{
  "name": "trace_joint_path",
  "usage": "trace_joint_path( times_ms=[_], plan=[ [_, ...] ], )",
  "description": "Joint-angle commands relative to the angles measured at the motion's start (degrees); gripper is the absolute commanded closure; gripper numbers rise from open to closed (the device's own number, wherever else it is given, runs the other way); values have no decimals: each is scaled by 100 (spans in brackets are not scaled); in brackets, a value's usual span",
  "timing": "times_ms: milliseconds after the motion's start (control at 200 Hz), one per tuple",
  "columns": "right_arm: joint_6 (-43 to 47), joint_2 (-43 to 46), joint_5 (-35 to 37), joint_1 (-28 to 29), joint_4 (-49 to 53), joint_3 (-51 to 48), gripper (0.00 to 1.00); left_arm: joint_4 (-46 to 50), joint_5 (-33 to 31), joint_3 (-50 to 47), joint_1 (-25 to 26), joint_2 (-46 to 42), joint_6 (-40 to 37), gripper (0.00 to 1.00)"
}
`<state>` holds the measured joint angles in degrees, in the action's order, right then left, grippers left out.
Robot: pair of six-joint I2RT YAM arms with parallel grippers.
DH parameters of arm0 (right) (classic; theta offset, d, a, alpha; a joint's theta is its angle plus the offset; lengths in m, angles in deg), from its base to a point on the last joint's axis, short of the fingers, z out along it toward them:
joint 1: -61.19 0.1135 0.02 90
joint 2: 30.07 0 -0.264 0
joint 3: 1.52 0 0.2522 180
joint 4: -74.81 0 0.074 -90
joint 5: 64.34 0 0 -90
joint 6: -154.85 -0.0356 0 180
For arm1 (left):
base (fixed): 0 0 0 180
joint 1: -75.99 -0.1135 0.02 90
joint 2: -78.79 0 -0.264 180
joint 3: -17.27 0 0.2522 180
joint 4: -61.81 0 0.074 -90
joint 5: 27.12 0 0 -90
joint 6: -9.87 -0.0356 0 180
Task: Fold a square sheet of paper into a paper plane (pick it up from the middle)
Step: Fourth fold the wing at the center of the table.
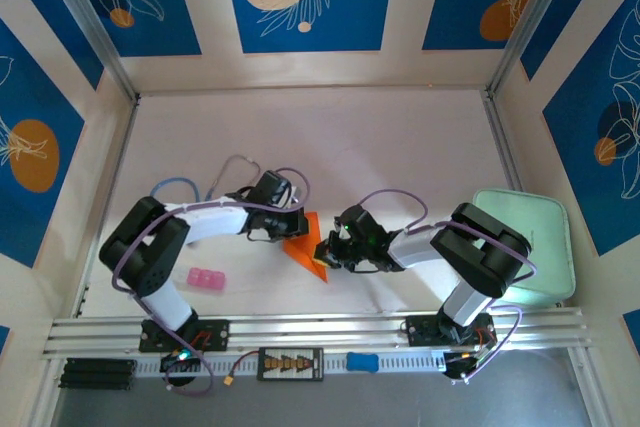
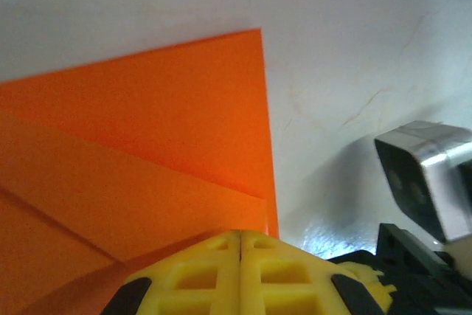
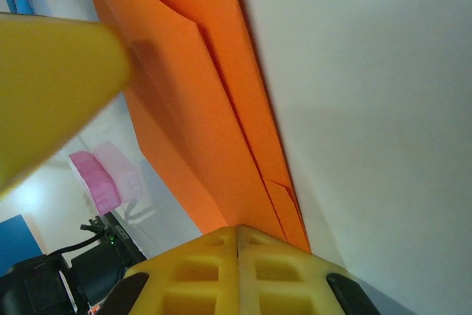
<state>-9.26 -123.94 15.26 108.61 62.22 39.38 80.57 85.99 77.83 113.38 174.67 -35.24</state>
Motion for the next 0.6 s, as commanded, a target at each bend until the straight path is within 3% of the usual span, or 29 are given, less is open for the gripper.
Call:
trace_joint_path(
  times_ms=[0,110,315,485,595],
  plan=[
    [-201,-195,345,22,1297,-347,100,-225,3,-11,2,82,121,98],
    [-148,-250,319,28,1338,-305,100,-302,-13,-39,-158,6,-51,97],
    [-87,-328,266,31,1367,-244,100,-736,562,-343,-778,-78,-282,97],
    [-35,-411,218,31,1387,-183,100,-1100,1020,-444,-1004,195,-324,98],
    [-8,-448,195,27,1387,-169,100,-948,749,-379,-1139,407,-360,98]
  ],
)
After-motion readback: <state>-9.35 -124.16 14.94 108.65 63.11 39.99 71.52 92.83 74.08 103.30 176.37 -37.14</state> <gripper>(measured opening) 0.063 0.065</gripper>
